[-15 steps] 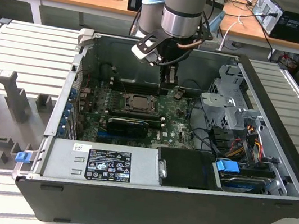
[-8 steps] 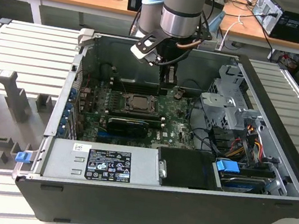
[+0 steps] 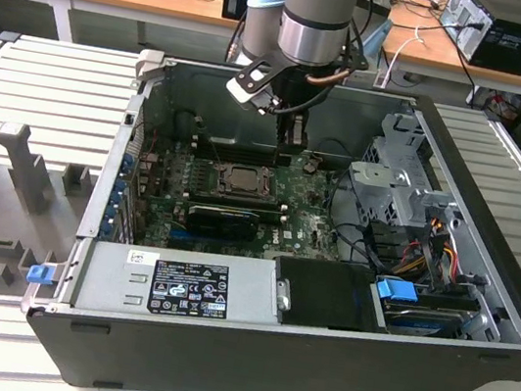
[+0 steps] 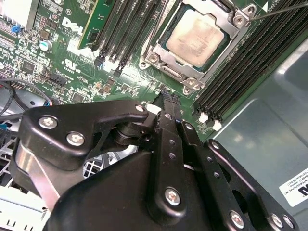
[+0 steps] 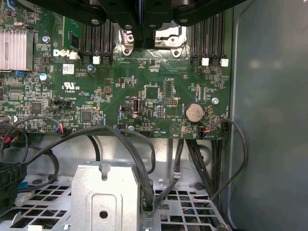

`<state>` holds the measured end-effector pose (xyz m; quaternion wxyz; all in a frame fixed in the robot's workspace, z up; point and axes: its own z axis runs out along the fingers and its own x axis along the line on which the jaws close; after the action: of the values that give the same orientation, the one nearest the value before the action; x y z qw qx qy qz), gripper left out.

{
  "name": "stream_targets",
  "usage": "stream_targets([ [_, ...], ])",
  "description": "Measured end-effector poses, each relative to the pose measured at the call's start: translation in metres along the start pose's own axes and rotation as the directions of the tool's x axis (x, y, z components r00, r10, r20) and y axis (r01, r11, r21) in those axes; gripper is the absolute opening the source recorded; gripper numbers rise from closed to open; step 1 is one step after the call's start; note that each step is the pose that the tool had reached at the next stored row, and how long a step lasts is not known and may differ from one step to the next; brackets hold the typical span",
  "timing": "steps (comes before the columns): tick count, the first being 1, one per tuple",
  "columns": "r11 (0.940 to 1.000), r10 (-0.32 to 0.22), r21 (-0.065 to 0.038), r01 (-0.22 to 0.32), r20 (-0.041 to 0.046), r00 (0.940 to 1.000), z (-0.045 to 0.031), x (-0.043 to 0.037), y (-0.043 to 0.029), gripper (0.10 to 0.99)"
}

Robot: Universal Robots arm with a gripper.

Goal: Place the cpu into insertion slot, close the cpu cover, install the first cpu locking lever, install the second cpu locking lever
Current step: 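Close the cpu cover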

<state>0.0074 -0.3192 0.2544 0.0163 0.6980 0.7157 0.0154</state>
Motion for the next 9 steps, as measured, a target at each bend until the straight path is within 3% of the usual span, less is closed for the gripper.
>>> stream_targets([
  [9,1.0,0.0,0.0,0.0,-0.0003,1.0,0.0002,0.0002,-0.0063,0.106],
])
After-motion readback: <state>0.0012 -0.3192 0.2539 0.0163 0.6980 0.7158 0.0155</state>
